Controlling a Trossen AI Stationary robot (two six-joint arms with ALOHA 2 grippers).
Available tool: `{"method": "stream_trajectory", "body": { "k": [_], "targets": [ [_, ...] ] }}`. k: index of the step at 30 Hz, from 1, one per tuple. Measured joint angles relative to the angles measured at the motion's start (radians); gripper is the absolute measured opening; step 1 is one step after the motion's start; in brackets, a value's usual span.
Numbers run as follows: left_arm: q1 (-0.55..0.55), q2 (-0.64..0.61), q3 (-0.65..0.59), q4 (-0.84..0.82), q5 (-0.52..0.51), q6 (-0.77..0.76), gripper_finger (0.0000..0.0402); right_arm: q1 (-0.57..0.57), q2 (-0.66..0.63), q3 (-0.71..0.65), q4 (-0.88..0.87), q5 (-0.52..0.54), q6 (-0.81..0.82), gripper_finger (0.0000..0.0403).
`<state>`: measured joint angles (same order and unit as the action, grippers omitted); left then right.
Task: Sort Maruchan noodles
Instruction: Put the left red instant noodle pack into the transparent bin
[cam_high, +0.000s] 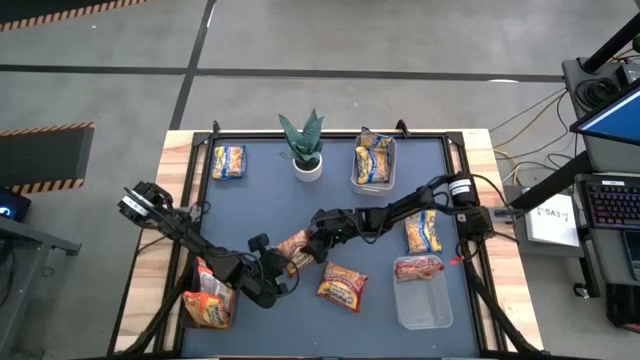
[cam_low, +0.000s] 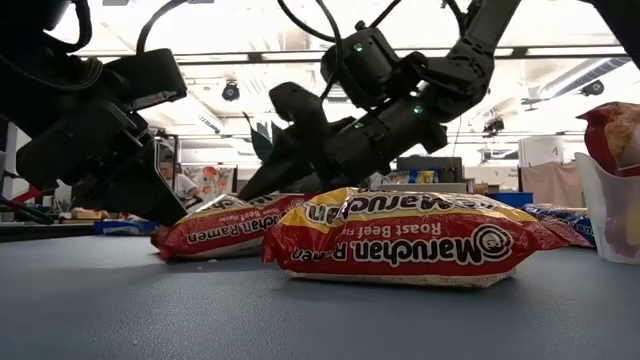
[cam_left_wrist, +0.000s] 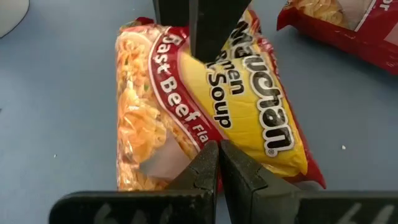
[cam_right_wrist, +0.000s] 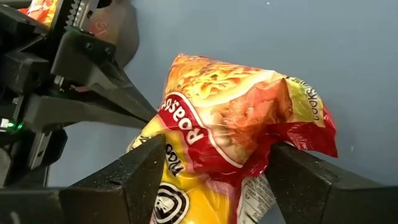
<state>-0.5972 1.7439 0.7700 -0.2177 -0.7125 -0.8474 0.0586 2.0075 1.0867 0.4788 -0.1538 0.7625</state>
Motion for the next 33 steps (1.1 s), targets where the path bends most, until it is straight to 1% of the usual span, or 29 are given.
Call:
{"method": "stream_trajectory", "body": {
  "k": [4, 12, 25, 33],
  "targets": [
    [-0.001, 0.000, 0.000, 0.002, -0.001, 0.000, 0.0000, 0.000, 0.004, 0.011, -0.001, 0.000, -0.011, 0.0232],
    [-0.004, 0.000, 0.001, 0.008, -0.007, 0.000, 0.0000, 0.000, -0.003, 0.006, 0.000, -0.006, -0.012, 0.0182],
    [-0.018, -0.003, 0.008, 0.008, -0.034, 0.006, 0.0000, 0.000, -0.005, 0.005, -0.001, -0.008, -0.011, 0.0176],
    [-0.018, -0.002, 0.026, 0.005, -0.029, 0.027, 0.0002, 0.000, -0.005, 0.004, -0.001, -0.016, 0.034, 0.0175]
  ]
}}
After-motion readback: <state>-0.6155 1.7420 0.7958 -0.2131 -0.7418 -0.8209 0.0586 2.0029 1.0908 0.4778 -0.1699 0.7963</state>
